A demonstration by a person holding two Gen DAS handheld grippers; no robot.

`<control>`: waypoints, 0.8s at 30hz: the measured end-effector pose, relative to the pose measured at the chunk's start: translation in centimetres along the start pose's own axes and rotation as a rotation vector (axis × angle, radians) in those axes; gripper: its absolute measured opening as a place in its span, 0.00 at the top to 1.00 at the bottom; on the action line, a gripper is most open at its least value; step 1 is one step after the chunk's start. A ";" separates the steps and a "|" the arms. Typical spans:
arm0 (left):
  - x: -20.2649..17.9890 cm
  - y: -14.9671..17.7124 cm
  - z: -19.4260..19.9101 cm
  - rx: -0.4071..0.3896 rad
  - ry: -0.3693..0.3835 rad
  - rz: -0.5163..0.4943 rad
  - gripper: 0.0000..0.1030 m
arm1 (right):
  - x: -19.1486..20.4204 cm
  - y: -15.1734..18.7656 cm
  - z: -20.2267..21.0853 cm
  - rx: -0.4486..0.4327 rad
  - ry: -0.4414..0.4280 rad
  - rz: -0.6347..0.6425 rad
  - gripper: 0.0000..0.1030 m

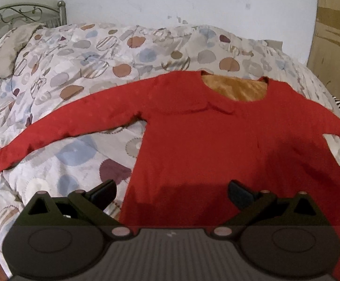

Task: Fold small clothes
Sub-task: 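Close the right gripper on the red sleeve cuff and lift it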

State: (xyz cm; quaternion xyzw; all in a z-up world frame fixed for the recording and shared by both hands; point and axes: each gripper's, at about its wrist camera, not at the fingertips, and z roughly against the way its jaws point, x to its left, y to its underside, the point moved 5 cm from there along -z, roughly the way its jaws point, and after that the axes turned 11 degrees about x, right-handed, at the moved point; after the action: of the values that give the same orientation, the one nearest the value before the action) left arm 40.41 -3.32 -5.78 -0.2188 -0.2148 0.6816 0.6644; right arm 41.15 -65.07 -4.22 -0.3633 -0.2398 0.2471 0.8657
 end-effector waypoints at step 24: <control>10.6 -0.3 8.1 -0.130 -0.037 0.214 0.00 | 28.3 7.0 25.3 -0.208 -0.726 0.709 0.96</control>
State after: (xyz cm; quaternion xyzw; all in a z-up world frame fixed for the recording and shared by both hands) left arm 35.65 7.23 0.82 -0.2704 -0.2463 0.7371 0.5683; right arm 45.92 -30.85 12.96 -0.3972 -0.4100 0.6104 0.5491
